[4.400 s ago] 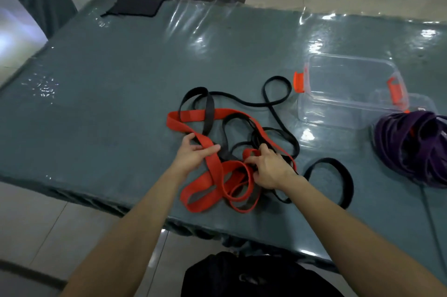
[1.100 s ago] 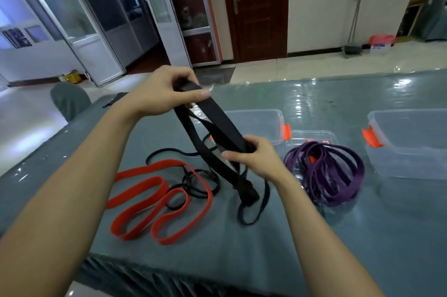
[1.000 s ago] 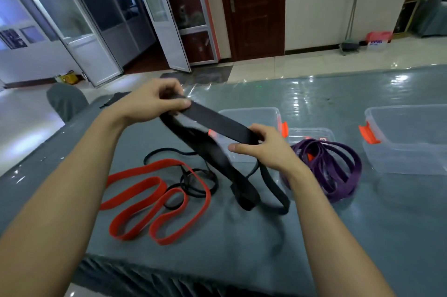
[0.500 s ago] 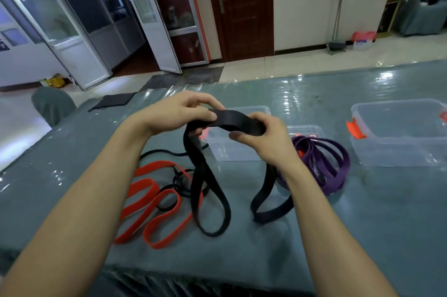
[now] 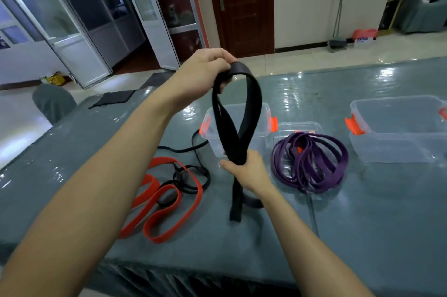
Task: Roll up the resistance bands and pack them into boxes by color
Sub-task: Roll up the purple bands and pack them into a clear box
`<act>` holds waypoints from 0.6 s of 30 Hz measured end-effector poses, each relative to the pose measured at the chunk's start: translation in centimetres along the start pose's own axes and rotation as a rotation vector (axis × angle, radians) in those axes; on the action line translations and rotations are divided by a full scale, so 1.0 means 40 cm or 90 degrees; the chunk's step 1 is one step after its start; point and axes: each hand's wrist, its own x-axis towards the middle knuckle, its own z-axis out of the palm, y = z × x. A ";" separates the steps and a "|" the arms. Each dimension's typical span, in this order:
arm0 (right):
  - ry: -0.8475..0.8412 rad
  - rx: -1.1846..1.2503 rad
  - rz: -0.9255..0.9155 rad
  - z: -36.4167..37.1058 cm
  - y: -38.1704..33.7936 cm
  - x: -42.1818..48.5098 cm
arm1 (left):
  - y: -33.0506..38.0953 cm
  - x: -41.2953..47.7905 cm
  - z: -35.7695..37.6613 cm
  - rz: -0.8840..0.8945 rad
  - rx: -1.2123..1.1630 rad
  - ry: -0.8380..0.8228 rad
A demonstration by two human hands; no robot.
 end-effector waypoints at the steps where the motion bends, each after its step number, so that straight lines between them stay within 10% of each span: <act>1: 0.011 -0.008 0.014 -0.018 0.008 0.006 | -0.013 0.007 -0.015 -0.005 0.030 0.019; 10: -0.010 -0.051 -0.054 -0.249 -0.113 0.016 | -0.387 -0.075 -0.132 -0.208 -0.173 0.082; 18: -0.053 -0.119 -0.016 -0.261 -0.195 -0.034 | -0.586 -0.248 0.132 -0.315 0.029 -0.304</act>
